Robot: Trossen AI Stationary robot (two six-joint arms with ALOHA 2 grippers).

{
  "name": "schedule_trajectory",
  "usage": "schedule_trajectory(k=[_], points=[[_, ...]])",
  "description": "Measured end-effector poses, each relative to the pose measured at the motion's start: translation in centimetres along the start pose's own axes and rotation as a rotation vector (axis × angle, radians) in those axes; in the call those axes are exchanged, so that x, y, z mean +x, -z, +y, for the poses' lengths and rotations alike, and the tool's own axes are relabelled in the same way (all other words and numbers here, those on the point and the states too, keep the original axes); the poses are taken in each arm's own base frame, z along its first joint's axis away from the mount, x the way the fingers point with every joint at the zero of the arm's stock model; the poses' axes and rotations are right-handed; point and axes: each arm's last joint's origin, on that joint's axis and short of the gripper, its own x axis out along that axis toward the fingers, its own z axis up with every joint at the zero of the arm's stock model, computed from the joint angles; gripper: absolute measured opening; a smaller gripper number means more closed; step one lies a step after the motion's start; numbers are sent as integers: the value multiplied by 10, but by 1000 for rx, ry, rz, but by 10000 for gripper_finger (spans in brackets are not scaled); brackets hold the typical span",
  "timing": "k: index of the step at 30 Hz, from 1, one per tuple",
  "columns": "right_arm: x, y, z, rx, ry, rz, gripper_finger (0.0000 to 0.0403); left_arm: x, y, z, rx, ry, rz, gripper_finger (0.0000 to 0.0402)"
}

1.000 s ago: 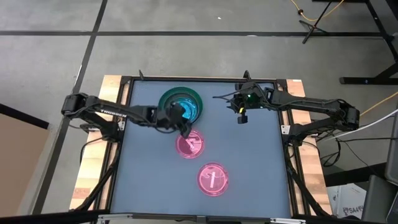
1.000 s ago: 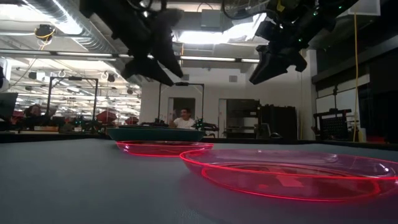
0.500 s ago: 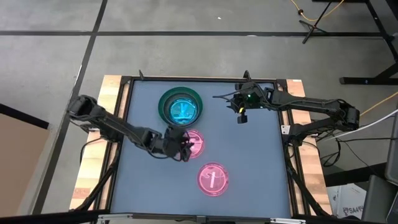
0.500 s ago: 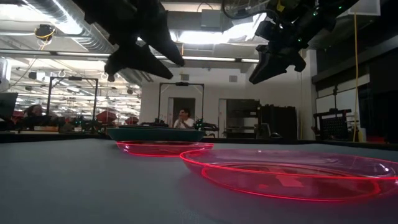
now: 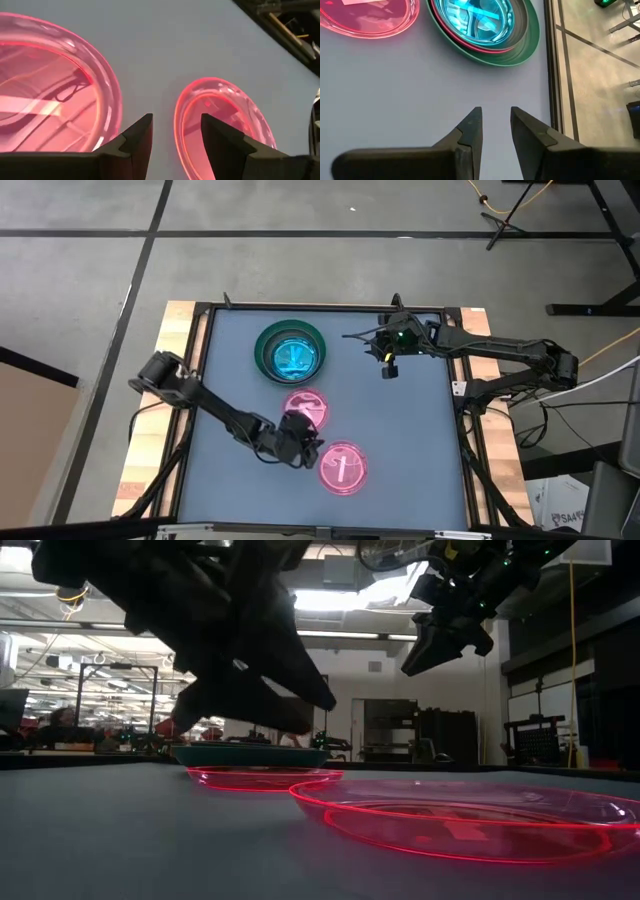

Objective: Stack plastic plates
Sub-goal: Stack the bottom pink plate on the blue plate

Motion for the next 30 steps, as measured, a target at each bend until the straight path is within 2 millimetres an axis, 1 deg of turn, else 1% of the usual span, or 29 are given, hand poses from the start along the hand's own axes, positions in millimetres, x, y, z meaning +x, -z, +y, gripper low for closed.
schedule_trajectory(k=[3, 11, 18, 23, 30], points=[[0, 0, 0, 0, 0, 0, 92, 5, 8, -6, 11, 5, 10, 160], [0, 0, 0, 0, 0, -1, 92, 16, 20, -21, 24, 20, 23, 160], [0, 0, 0, 0, 1, -1, 92, 25, 28, -20, 26, 5, 53, 160], [0, 0, 0, 0, 1, -1, 92, 25, 30, -16, 22, -32, 79, 160], [0, 0, 0, 0, 1, -1, 92, 23, 33, -17, 23, -18, 101, 160]])
